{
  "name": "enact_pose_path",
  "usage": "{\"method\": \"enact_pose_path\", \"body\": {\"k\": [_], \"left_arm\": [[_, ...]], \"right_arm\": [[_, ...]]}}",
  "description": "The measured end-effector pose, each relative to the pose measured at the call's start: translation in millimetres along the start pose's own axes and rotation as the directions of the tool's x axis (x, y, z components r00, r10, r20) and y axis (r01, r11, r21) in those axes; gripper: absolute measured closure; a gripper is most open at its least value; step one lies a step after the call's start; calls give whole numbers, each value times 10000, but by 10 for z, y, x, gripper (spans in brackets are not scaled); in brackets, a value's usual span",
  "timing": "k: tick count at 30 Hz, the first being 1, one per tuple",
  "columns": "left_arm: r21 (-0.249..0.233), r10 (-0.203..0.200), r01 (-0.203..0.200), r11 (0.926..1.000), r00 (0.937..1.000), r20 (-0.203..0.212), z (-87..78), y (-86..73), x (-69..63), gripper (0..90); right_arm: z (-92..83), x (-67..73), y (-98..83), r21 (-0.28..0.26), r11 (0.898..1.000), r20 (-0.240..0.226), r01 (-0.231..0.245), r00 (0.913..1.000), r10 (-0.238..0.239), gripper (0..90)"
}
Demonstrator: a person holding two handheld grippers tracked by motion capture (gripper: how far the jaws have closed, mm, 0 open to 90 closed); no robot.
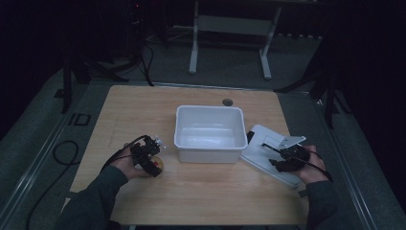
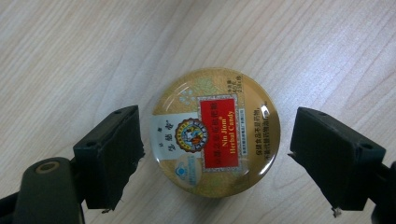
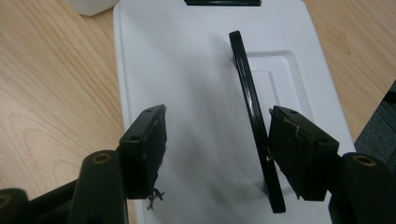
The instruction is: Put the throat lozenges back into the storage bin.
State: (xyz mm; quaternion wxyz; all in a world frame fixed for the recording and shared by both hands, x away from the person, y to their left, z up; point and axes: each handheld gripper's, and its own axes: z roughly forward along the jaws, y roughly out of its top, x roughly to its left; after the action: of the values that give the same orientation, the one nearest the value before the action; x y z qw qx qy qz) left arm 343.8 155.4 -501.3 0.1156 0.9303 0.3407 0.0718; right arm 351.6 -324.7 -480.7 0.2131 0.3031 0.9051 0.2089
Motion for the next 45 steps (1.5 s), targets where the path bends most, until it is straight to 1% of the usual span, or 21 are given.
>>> {"method": "enact_pose_path", "body": {"k": [6, 7, 8, 9, 13, 17, 19, 24, 29, 35, 40, 42, 45], "left_arm": [[232, 56, -55, 9997, 10000, -18, 40, 19, -2, 155], [235, -8, 9, 9997, 10000, -72, 50, 21, -6, 150], [294, 30, -27, 9996, 9999, -124, 60, 24, -4, 146], [348, 51, -50, 9994, 10000, -32, 70, 25, -4, 146], [468, 112, -112, 9988, 9999, 1, 103, 34, -5, 146], [511, 76, -74, 9987, 10000, -27, 130, 35, 10, 146], [538, 52, -55, 9985, 10000, 70, 143, 32, 17, 150], [630, 32, -36, 9980, 10000, 69, 174, 30, 32, 155], [682, 29, -43, 9977, 9998, 210, 192, 27, 43, 195], [715, 16, -34, 9974, 9997, 263, 192, 28, 49, 200], [752, 13, -30, 9972, 9997, 226, 191, 31, 47, 203], [816, 63, -73, 9966, 9999, 125, 181, 30, 46, 205], [744, 32, -40, 9972, 9999, 108, 172, 25, 48, 206]], "right_arm": [[-4, 2, -3, -18, 10000, -1, -10, 10000, 10, 368], [-5, 1, -5, -20, 10000, -7, -20, 10000, 20, 368], [-6, -1, -8, -22, 10000, -14, -20, 10000, 20, 368], [-6, -1, -8, -22, 10000, -14, -20, 10000, 20, 368], [-7, -3, -13, -37, 10000, -14, -9, 10000, 9, 369], [-10, -2, -12, -34, 10000, -6, 2, 10000, -2, 368], [-11, -2, -13, -35, 10000, -4, 7, 10000, -7, 368], [-8, -3, -16, -52, 10000, -17, -5, 10000, 4, 368], [-11, -3, -19, -46, 10000, -21, -8, 10000, 7, 369], [-3, -6, -26, -15, 10000, -28, -22, 10000, 22, 369], [-5, -8, -27, -5, 10000, -40, -33, 10000, 33, 369], [-7, -8, -28, 3, 10000, -42, -16, 10000, 16, 369], [-5, -7, -29, -7, 10000, -46, -29, 10000, 29, 368]]}}
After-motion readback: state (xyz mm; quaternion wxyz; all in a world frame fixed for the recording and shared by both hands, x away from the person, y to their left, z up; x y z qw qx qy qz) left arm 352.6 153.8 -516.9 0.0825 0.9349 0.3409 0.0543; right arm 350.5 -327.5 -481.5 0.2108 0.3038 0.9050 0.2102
